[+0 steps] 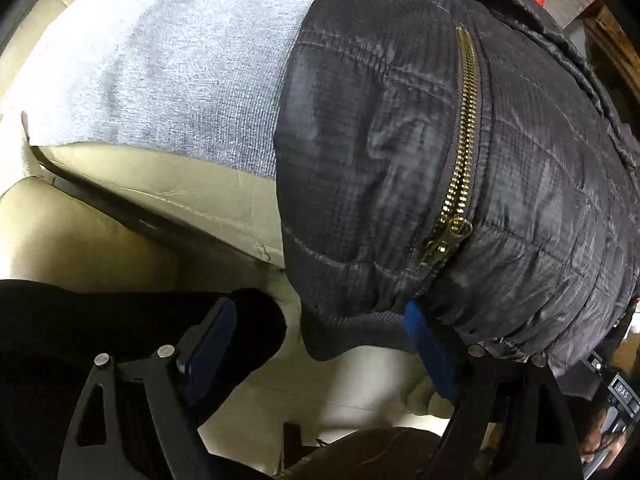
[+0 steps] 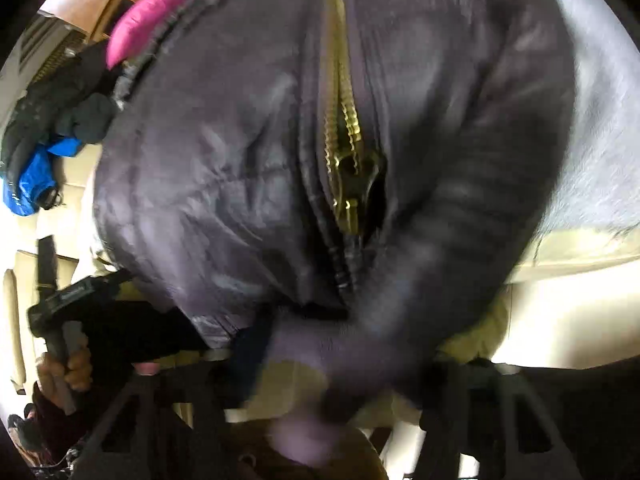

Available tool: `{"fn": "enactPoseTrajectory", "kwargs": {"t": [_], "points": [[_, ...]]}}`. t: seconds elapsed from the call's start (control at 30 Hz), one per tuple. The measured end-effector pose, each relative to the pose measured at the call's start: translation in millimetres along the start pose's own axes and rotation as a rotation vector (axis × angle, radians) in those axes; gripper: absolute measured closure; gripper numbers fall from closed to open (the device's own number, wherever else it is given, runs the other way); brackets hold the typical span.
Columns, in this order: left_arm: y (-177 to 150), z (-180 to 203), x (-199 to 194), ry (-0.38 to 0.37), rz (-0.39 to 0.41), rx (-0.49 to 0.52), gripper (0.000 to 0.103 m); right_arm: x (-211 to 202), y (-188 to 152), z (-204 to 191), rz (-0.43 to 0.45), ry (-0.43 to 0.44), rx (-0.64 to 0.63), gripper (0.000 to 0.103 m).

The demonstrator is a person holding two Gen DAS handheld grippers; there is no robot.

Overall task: Fold large clothes
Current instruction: 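Grasp the jacket hem with both grippers and lift it, then carry the lifted hem over the jacket toward the collar with both grippers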

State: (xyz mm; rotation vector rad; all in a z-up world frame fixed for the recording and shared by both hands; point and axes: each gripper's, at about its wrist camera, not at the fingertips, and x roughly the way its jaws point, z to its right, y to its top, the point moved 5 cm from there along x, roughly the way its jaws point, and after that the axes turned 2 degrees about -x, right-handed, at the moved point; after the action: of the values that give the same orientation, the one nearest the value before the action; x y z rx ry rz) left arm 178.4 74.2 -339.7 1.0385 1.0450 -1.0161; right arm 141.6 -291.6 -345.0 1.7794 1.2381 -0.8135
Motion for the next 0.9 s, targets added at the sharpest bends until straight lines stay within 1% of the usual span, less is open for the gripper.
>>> {"fn": "enactPoseTrajectory", "kwargs": {"t": [0.07, 0.1, 0.17, 0.3, 0.33, 0.37, 0.4, 0.43, 0.47, 0.5, 0.57, 0.6, 0.63, 0.7, 0.73, 0.77, 0.8, 0.83, 0.87, 0.9], "points": [[-1, -3, 4, -0.047, -0.016, -0.017, 0.016, -18, -1, -5, 0.019, 0.066, 0.013, 0.075], [-2, -7, 8, -0.067, -0.025, -0.031, 0.016, -27, -1, -9, 0.028, 0.089, 0.004, 0.076], [-5, -9, 12, -0.091, -0.04, -0.049, 0.016, -53, 0, -23, 0.062, 0.182, -0.025, 0.08], [-13, -12, 14, -0.116, -0.04, -0.053, 0.016, -101, 7, -52, 0.156, 0.319, -0.095, 0.083], [-15, -12, 15, -0.12, -0.045, -0.055, 0.016, -107, 12, -57, 0.178, 0.337, -0.106, 0.083], [-19, -11, 20, -0.126, -0.061, -0.057, 0.013, -104, 20, -61, 0.184, 0.321, -0.117, 0.084], [-28, -7, 24, -0.124, -0.075, -0.06, 0.013, -99, 20, -63, 0.178, 0.276, -0.13, 0.084], [-30, -6, 29, -0.115, -0.087, -0.061, 0.012, -90, 22, -62, 0.16, 0.204, -0.141, 0.084], [-33, -3, 36, -0.101, -0.098, -0.056, 0.012, -81, 21, -64, 0.142, 0.172, -0.136, 0.084], [-34, -2, 40, -0.096, -0.105, -0.05, 0.012, -73, 20, -61, 0.118, 0.175, -0.123, 0.084], [-37, 5, 53, -0.106, -0.134, -0.042, 0.012, -63, 17, -55, 0.098, 0.193, -0.103, 0.084], [-35, 8, 62, -0.123, -0.15, -0.05, 0.012, -61, 17, -55, 0.091, 0.202, -0.092, 0.084], [-37, 10, 67, -0.152, -0.164, -0.067, 0.014, -57, 17, -51, 0.079, 0.223, -0.074, 0.081], [-38, 10, 68, -0.191, -0.15, -0.093, 0.023, -49, 22, -50, 0.06, 0.235, -0.044, 0.08], [-38, 10, 65, -0.232, -0.138, -0.098, 0.04, -46, 21, -47, 0.043, 0.23, -0.032, 0.08], [-37, 9, 62, -0.258, -0.127, -0.099, 0.055, -42, 20, -43, 0.031, 0.223, -0.024, 0.08], [-33, 7, 57, -0.278, -0.105, -0.1, 0.061, -39, 18, -42, 0.028, 0.217, -0.022, 0.08], [-33, 6, 55, -0.285, -0.09, -0.101, 0.074, -35, 17, -42, 0.02, 0.206, -0.023, 0.08], [-34, 4, 53, -0.291, -0.076, -0.105, 0.091, -29, 15, -42, 0.014, 0.195, -0.023, 0.08], [-36, 1, 51, -0.301, -0.069, -0.111, 0.096, -26, 14, -42, 0.017, 0.185, -0.033, 0.08]]}}
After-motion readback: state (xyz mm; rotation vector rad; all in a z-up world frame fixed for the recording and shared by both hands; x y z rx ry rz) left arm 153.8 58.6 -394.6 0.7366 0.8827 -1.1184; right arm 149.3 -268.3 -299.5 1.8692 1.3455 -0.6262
